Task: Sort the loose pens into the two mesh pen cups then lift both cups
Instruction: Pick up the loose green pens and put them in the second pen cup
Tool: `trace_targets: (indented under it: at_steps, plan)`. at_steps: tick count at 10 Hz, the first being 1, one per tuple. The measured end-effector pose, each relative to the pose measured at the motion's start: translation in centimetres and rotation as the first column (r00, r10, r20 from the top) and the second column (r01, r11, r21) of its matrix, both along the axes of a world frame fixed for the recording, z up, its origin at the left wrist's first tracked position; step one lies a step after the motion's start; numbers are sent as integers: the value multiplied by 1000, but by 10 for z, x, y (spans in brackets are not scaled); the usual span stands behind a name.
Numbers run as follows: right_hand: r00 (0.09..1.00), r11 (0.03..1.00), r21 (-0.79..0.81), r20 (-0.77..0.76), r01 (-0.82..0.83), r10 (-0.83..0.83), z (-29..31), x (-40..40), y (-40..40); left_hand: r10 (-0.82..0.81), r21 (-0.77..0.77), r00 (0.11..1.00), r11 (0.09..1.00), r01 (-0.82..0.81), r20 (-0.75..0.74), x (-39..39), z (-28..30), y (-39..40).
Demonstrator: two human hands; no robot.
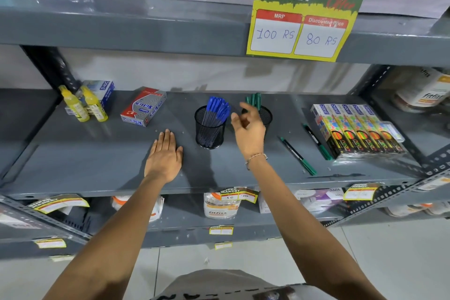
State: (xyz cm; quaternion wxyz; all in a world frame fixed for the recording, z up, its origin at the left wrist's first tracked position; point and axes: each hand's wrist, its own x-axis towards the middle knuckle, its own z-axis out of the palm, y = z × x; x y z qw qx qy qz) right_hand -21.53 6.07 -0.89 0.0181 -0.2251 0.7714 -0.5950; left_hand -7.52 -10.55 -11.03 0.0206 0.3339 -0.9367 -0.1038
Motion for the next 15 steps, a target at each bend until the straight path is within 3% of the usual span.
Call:
trace_targets:
  at_steps: [1,2,3,4,6,7,8,9,10,11,12,13,14,15]
  plan:
    - [991,991,22,-20,130,-129,-2,-16,21,0,3,1000,1000,0,1,-1,-1,0]
    - [961,930,244,-83,275,-262,-13,-39,54,-2,1,1000,1000,2,-4,0,-2,-1]
    - [906,756,509,-143,412,-398,-27,-57,94,-2,0,1000,1000,2,-2,0,-2,-1]
    - [852,565,674,-195,476,-486,-35,-64,130,-2,1,1000,1000,2,0,0,-2,-1]
    - [879,428,848,-89,314,-468,-43,-58,150,-8,-1,1000,1000,8,5,0,-3,-1]
    - [884,407,854,-121,325,-451,-42,-52,145,-8,6,1000,1000,8,1,0,-3,-1]
    - [894,466,808,-159,362,-420,-35,-50,139,-9,8,1000,1000,9,1,0,-4,-2]
    - [920,679,633,-154,371,-360,-16,-53,127,-11,6,1000,1000,11,-2,0,-4,-2]
    - [909,855,310,-156,416,-386,12,-58,108,-13,0,1000,1000,13,-6,0,-4,-2]
    - [883,907,-41,-212,419,-418,33,-61,87,-16,-3,1000,1000,16,-3,1,-4,-2]
    - [898,936,-78,-262,344,-352,45,-66,66,-19,-6,1000,1000,19,-3,0,-4,-2]
    - [933,955,152,-298,254,-200,41,-71,47,-21,-6,1000,1000,21,-5,2,-4,-3]
    - [963,906,389,-260,169,-68,24,-75,35,-20,-7,1000,1000,20,-9,3,-5,-3]
    - [981,842,528,-193,110,-8,8,-78,28,-21,-11,1000,1000,20,-12,1,-5,-3]
